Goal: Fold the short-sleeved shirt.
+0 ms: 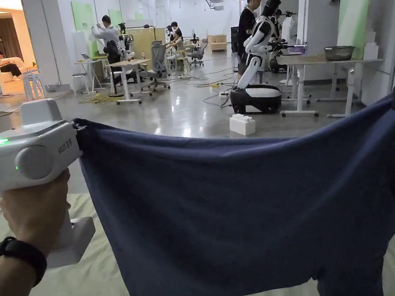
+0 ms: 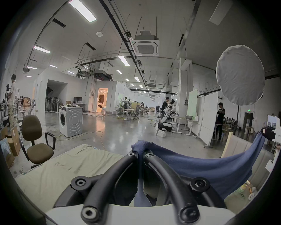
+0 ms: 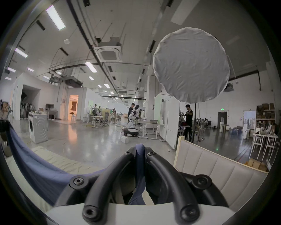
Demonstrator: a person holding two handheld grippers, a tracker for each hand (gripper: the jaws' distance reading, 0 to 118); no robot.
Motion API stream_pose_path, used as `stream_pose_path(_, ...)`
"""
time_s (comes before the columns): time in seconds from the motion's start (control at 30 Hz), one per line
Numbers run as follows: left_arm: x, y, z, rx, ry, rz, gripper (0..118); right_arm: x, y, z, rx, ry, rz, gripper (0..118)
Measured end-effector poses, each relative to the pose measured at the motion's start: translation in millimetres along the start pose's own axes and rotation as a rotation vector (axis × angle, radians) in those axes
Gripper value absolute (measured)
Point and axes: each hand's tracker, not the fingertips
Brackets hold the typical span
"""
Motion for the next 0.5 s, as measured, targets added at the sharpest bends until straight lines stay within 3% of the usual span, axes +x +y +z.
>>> stream_pose_path(0.03, -4.7, -6.5, 6.5, 0.011, -0.001, 0.006, 6, 0.0, -9.5, 6.2, -0.059, 0.026, -0.038, 9)
stream_pose_path(0.1, -5.8, -25.8, 25.2, 0.045, 0.006, -0.020, 6, 1.2, -21.6, 24.7, -0.040, 0.035, -0.012, 9)
stream_pose_path(0.13, -9.0, -36.0, 35.9, 0.036, -0.011, -0.015, 6, 2.7, -35.0, 40.5, -0.095, 0.053, -0.075, 9)
stream_pose_path(0.17, -14.2, -44.6, 44.6, 0.015, -0.059, -0.008, 6, 4.4, -40.5, 53.9, -0.049, 0.050, -0.052, 9)
stream_pose_path(0.23, -23.5, -68.5, 72.8, -0.002, -0.071, 0.006, 6, 10.3, -68.2, 84.6, -0.161, 0.098, -0.134, 9)
stream_pose_path(0.27, -27.6, -80.0, 86.2, -0.020, -0.078, 0.019, 6, 10.9, -71.1, 102.1, -0.057, 0.090, -0.042, 9)
stream_pose_path(0.33, -38.0, -107.4, 117.5, -0.094, -0.139, 0.054, 6, 15.9, -106.0, 139.1, -0.198, 0.110, -0.098, 9)
stream_pose_path(0.37, -41.3, -119.3, 129.8, -0.137, -0.130, 0.069, 6, 18.4, -116.3, 156.6, -0.170, 0.107, -0.062, 9)
stream_pose_path(0.43, -52.3, -159.0, 167.6, -0.196, -0.195, 0.090, 6, 28.0, -166.0, 195.9, -0.308, 0.125, -0.124, 9)
stream_pose_path(0.47, -54.6, -173.9, 184.2, -0.211, -0.164, 0.107, 6, 30.5, -181.8, 214.3, -0.308, 0.119, -0.081, 9)
stream_pose_path(0.5, -57.7, -191.2, 203.7, -0.246, -0.172, 0.114, 6, 36.4, -208.9, 233.7, -0.337, 0.135, -0.102, 9)
